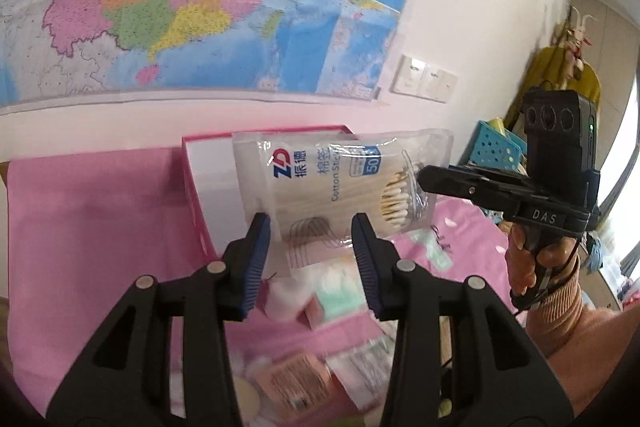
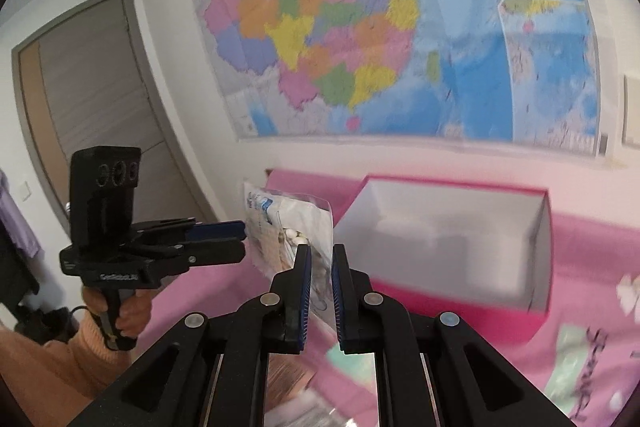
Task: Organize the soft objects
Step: 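Carry the cotton-swab bag into the pink box and open the right tool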
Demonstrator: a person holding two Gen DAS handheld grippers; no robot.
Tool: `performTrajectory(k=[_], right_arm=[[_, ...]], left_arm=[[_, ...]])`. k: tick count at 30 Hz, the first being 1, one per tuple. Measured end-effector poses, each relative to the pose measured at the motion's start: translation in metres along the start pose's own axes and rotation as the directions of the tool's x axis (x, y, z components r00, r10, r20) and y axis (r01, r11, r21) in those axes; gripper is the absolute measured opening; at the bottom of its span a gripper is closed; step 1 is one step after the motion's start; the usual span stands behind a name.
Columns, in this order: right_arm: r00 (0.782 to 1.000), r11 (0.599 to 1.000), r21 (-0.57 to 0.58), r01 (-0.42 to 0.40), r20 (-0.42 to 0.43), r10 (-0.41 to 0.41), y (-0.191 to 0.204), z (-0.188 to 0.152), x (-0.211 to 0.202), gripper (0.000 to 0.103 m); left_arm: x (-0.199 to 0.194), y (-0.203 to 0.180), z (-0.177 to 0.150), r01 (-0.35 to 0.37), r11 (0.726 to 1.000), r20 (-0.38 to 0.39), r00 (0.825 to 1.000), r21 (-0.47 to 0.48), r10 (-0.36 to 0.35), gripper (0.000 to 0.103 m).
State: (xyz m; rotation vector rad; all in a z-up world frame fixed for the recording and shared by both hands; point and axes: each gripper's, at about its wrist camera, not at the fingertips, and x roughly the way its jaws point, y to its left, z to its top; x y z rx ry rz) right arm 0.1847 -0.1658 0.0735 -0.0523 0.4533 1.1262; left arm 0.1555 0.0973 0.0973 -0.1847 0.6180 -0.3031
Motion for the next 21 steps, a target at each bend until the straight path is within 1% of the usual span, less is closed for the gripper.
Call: performTrajectory(k=[3,6,10,12,15,21], right_arm=[[1.000,0.999,0.033,0.001,-0.010,-0.001,-0.019,0.011,0.013,0.009],[0.999,0.997,0.078,-0.009,-0.038,0.012,-0.039,0.016,0.030,0.009],[0.994,0.989,0.148,-0.008,-0.105,0.024,-0.067,0.014,0.060,0.009],[0.991,0.985,0.175,0.005,-0.134,0.019,-0.078,0.010,0.073,0.009],[0.983,0.973,0.231,0.006,-0.178,0.036,-0.095,0.004,0.093,0.009],[0.969,0.964,0.263,0.040,-0.246,0.027,-0.110,0.000,0.121,0.011]], left_arm=[[0.019,0.003,0.010,-0.024,1.000,-0.027,0.999,0.002,0.024,0.044],[0.046,0.015,0.015,-0.044,0.999,-0.086,0.995,-0.026,0.042,0.044],[0.080,0.028,0.013,-0.083,0.994,-0.165,0.984,-0.065,0.071,0.044],[0.092,0.033,0.010,-0.096,0.992,-0.195,0.978,-0.080,0.079,0.044],[0.105,0.040,0.008,-0.122,0.988,-0.223,0.970,-0.090,0.099,0.044],[0.115,0.047,0.010,-0.168,0.980,-0.253,0.958,-0.105,0.137,0.044]])
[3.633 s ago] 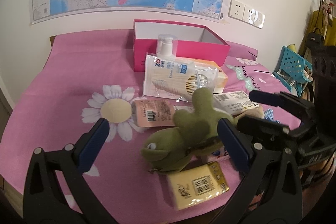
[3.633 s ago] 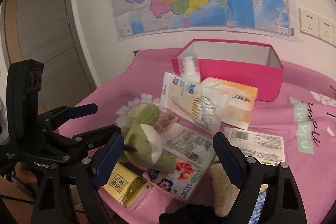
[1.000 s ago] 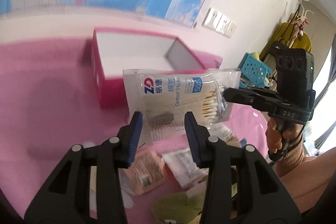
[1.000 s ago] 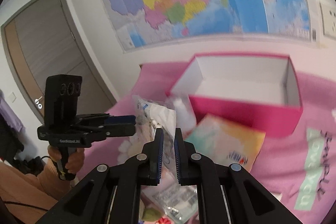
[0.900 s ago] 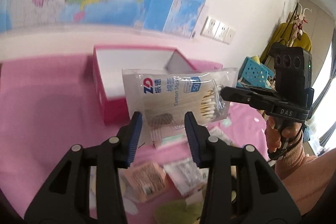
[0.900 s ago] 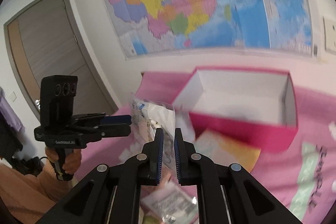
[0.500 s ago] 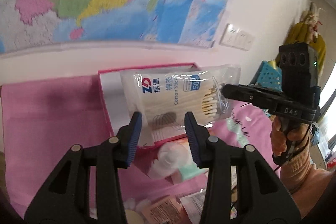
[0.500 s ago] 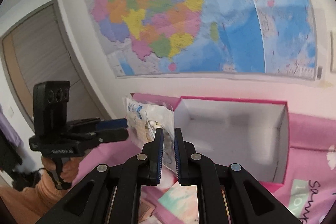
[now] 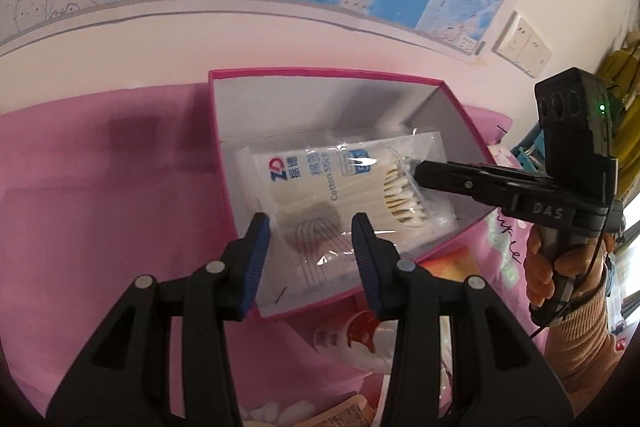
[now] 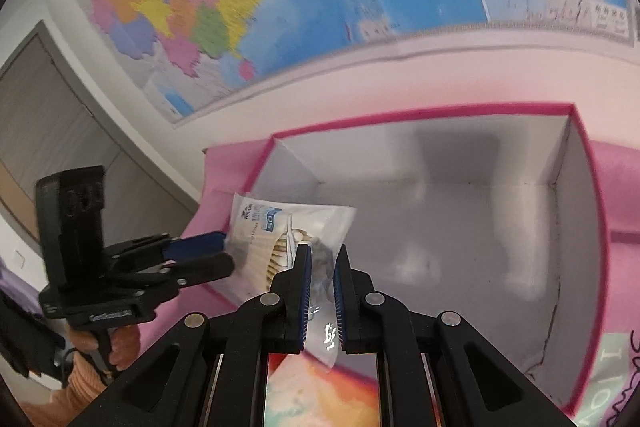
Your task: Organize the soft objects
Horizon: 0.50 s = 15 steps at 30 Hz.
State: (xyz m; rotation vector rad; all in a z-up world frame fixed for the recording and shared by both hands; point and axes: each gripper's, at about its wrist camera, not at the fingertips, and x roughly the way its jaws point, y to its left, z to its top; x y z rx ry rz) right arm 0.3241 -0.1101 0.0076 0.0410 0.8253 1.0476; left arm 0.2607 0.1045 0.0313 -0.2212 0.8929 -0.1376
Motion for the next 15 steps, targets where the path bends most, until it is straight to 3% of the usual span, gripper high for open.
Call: performTrajectory(k=[6,10,15], right_arm=[[0.989,0.990,0.028,0.141,-0.058,-0.139,-0.017,0.000,0.028,0.033],[0.986,0.986,0.061,0.156,-0.063,-0.152,-0.026,-0.006,0.025,0.035],[0.993,0.992,0.023,0.121,0.005,-0.121,-0.014,-0.017,-0.007,0.035]], left_arm=[[-0.008,0.004,-0.003,-0.005,1.000,0.027,1.000,-0.017,0.006,0.044],[-0.020,0.005,-0.010,-0.020,1.000,0.051,0.998,-0.012,0.020,0.045],[-0.044,0.002,-0.024,0.006,1.000,0.104,0.995,0.010,-0.007,0.049]])
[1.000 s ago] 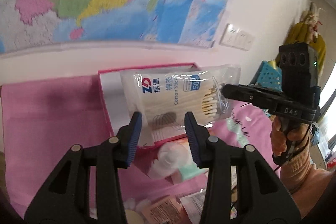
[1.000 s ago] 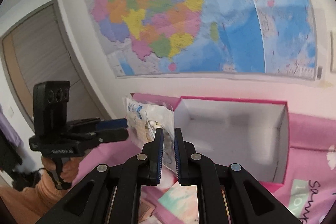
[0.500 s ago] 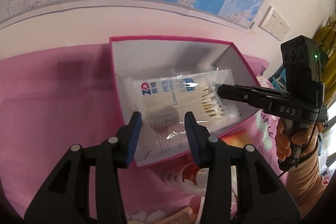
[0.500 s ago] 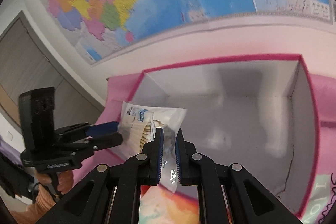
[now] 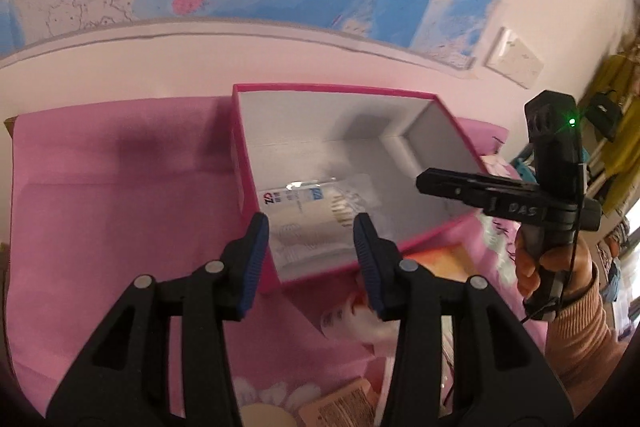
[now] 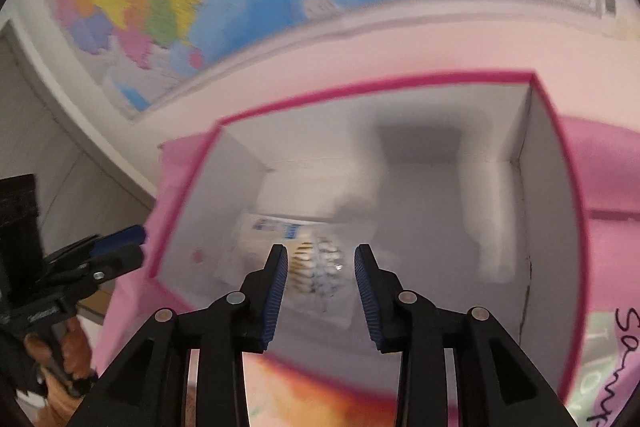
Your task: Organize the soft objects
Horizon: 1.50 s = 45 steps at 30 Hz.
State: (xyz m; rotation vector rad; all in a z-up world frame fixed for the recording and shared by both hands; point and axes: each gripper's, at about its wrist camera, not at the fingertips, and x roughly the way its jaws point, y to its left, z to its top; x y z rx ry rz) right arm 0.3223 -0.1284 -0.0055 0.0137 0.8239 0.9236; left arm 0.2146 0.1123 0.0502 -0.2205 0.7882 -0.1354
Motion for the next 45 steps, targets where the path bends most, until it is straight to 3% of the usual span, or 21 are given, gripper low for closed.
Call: performTrajectory(k=[6,13,22,28,30,39,42,45], right_arm=[[0.982,0.975,-0.149,-0.162,0.071,0.174,0.045,-0.028,-0.063,0.037],[0.953,0.904,-0.320,-0.285,0.010,0.303,0.091,-0.071,-0.102,0.046],[0.949,0.879,-0.359,-0.313,-0.138,0.282,0.111,-0.120,-0.085,0.053],[0.934,0.880,-0.340,-0.331,-0.254,0.253,0.116,-0.145,-0.052,0.054],[0.934,0.887,-0.336,-0.318,-0.269,0.233,0.116,-0.149,-0.041,0.054],[0.924,0.903,-0.274,-0.332,-0.286,0.254,0.110,-0.165,-0.026,0.053],[0.920,0.900,-0.261,-0.348,-0.282,0.274,0.110,-0.167,-0.026,0.045],[0.923,0.904,-0.253,-0.343,-0.270,0.275,0.108,-0.169,-0.030,0.043]], left_arm=[[-0.043,-0.012,-0.036,0.048,0.997,0.045,0.998,0.059,-0.051,0.056],[-0.071,-0.022,-0.089,0.109,0.989,0.023,0.993,0.100,-0.112,0.059],[-0.070,-0.025,-0.155,0.216,0.976,-0.080,0.974,0.028,-0.213,0.059],[-0.078,-0.018,-0.175,0.272,0.962,-0.111,0.956,-0.003,-0.270,0.061],[-0.080,-0.019,-0.181,0.285,0.958,-0.111,0.952,-0.004,-0.284,0.068],[-0.063,-0.027,-0.201,0.302,0.953,-0.189,0.936,-0.009,-0.298,0.068],[-0.057,-0.024,-0.201,0.291,0.956,-0.186,0.938,-0.031,-0.292,0.068],[-0.057,-0.019,-0.198,0.286,0.956,-0.160,0.943,-0.065,-0.293,0.058]])
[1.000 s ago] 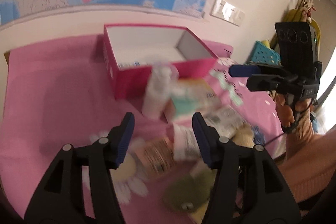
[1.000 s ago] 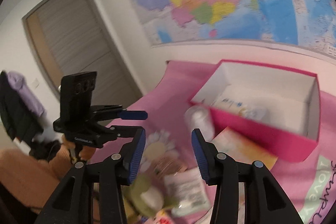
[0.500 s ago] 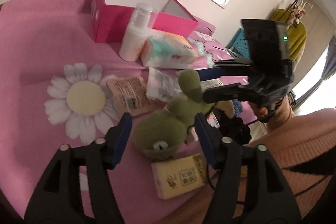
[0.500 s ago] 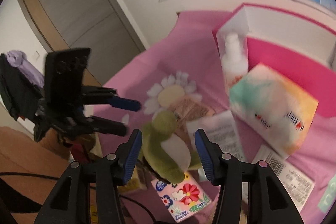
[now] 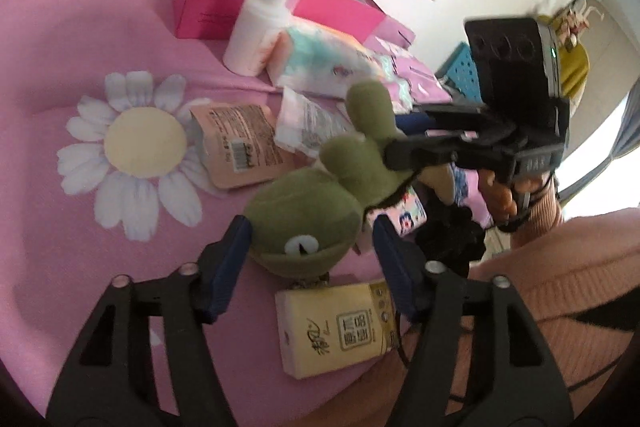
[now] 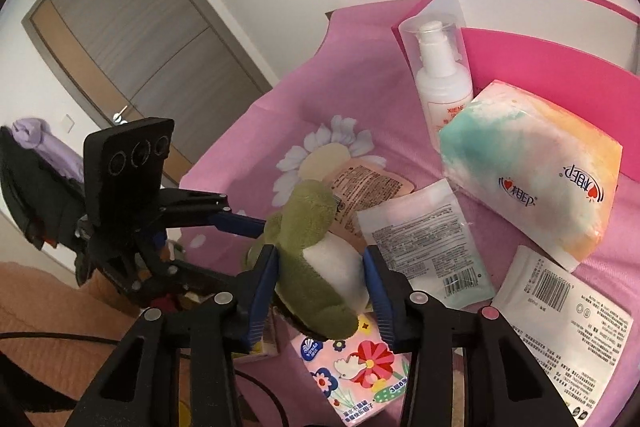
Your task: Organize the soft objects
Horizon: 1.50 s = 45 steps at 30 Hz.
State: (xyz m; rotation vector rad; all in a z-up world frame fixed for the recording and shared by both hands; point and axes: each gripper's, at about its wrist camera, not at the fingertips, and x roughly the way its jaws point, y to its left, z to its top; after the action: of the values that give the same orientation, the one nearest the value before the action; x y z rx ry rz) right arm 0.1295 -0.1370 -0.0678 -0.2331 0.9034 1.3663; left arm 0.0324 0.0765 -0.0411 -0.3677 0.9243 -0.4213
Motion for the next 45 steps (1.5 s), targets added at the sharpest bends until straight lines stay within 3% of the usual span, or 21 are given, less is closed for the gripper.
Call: performTrajectory(k=[5,7,11,17,23,30,35,45], right_arm=[[0.999,1.000,-0.010,-0.007,0.032,0.007,0.007,0.000,-0.008,0.040],[0.999,1.000,-0.023,-0.001,0.042,0.002,0.011,0.002,-0.010,0.040],[0.999,1.000,-0.010,0.000,0.046,0.000,0.006,0.003,-0.008,0.039],[0.997,0.994,0.106,-0.027,0.075,0.019,-0.023,0.001,-0.013,0.039],[0.996,0.989,0.141,-0.043,0.081,0.032,-0.028,0.004,-0.011,0.039],[0.992,0.988,0.147,-0.050,0.119,0.032,-0.023,0.005,-0.019,0.039],[0.983,0.993,0.103,-0.062,0.179,0.043,-0.009,0.015,-0.036,0.039],[0.930,0.999,0.001,-0.033,0.365,0.030,0.005,0.066,-0.094,0.039]], left_arm=[[-0.008,0.000,0.005,0.051,0.999,0.041,0.998,-0.019,-0.050,0.048],[-0.008,-0.003,0.008,0.007,1.000,0.056,0.998,-0.008,-0.006,0.048],[-0.010,0.009,0.005,0.021,0.999,0.044,0.999,-0.046,-0.019,0.049],[-0.001,0.009,-0.007,0.049,0.998,-0.020,0.999,-0.039,-0.050,0.060],[0.014,0.008,0.000,0.058,0.996,-0.025,0.998,-0.070,-0.060,0.060],[-0.001,0.005,0.012,0.031,0.996,0.052,0.998,-0.089,-0.027,0.060],[-0.028,-0.008,0.028,0.004,0.999,0.133,0.991,-0.031,0.000,0.060],[-0.067,-0.034,0.097,-0.079,0.991,0.299,0.953,0.107,0.043,0.060]])
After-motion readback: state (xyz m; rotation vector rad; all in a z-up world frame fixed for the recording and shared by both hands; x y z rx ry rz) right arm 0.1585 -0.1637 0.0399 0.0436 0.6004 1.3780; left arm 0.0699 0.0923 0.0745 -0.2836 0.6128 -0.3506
